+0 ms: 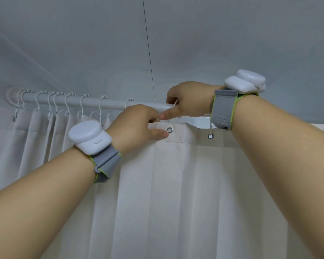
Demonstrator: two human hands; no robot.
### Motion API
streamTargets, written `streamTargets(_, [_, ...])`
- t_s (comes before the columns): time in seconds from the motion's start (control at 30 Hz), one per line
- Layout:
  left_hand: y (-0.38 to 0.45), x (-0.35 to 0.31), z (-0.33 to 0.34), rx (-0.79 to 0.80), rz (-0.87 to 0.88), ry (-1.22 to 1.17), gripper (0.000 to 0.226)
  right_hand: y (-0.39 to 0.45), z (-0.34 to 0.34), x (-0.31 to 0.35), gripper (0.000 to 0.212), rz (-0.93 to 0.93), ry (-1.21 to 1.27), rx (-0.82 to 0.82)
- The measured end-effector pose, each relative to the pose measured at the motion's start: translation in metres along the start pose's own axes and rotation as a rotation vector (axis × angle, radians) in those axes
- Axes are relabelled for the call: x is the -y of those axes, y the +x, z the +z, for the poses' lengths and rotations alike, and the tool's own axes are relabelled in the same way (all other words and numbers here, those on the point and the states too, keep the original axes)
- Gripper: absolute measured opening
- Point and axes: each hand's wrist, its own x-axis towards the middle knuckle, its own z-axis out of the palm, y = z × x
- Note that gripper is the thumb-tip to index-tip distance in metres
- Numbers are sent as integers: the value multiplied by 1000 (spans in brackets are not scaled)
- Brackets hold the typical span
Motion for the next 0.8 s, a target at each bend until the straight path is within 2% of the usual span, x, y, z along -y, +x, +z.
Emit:
streamTargets(0.1, [-1, 2, -2, 41, -8, -36, 17, -1, -2, 4, 46, 12, -1, 68])
streamTargets(0.2, [-2, 1, -4, 79, -4, -51, 8, -1, -6, 3, 27, 34, 24, 82])
streamTargets(0.27, [-1, 0, -4, 97, -12, -48, 14, -3, -9, 1, 24, 18, -10, 103])
streamTargets(0.33, [-1, -1, -3, 94, -30, -38, 27, -4, -13, 0, 27, -4, -41, 137])
streamTargets(0.43, [1, -4, 0, 72, -64, -54, 32, -1, -17, -1, 36, -11, -62, 171])
streamTargets(0.63, [2, -2, 6, 44, -80, -20, 42, 3, -14, -6, 38, -33, -48, 97])
streamTargets(0.73, [2, 1, 10, 17, -73, 25, 41, 2, -18, -8, 46, -47, -2, 183])
streamTargets(0.8, [3, 2, 12, 9, -77, 42, 38, 2, -22, -7, 54, -58, -60, 248])
